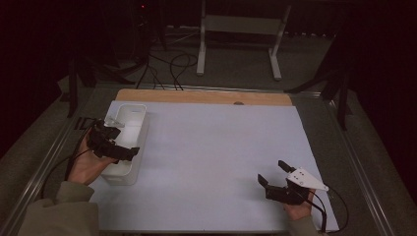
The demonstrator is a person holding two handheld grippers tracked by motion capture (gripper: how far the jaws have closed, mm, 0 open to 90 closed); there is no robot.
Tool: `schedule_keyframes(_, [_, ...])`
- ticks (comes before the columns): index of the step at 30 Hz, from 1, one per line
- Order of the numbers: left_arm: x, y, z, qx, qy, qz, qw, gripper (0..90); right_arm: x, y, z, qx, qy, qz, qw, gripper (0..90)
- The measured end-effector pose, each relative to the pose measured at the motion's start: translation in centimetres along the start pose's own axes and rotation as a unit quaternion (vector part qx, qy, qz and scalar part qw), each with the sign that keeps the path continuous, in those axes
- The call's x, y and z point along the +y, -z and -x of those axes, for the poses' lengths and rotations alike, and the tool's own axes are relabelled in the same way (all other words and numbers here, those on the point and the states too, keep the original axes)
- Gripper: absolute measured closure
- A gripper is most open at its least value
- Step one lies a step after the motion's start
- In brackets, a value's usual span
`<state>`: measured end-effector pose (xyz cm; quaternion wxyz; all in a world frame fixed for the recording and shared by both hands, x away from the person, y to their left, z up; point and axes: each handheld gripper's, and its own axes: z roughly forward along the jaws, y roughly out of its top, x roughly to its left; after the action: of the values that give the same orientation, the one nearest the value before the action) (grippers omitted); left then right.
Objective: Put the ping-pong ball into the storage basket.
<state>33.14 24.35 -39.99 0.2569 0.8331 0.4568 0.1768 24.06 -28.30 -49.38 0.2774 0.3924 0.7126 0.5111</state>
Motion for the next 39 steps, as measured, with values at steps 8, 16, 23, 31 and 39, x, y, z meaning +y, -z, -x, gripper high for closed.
schedule_keyframes(8, [0.1, -0.1, 0.4, -0.003, -0.003, 0.002, 1.0000, 0.0, 0.0, 0.0, 0.0, 0.001, 0.000, 0.000, 1.0000, 8.7])
schedule_keyframes(16, [0.1, -0.3, 0.8, -0.007, -0.005, 0.004, 1.0000, 0.0, 0.0, 0.0, 0.0, 0.001, -0.001, 0.000, 1.0000, 8.7])
schedule_keyframes(23, [0.2, -0.5, 1.0, -0.011, -0.005, 0.006, 0.9999, 0.0, 0.0, 0.0, 0.0, 0.001, -0.001, 0.000, 1.0000, 8.7])
schedule_keyframes(31, [0.1, -0.6, 1.3, -0.013, -0.010, 0.009, 0.9998, 0.0, 0.0, 0.0, 0.0, 0.001, -0.001, -0.001, 1.0000, 8.7])
schedule_keyframes(39, [0.1, -0.7, 1.7, -0.016, -0.012, 0.015, 0.9997, 0.0, 0.0, 0.0, 0.1, 0.001, 0.001, 0.000, 1.0000, 8.7])
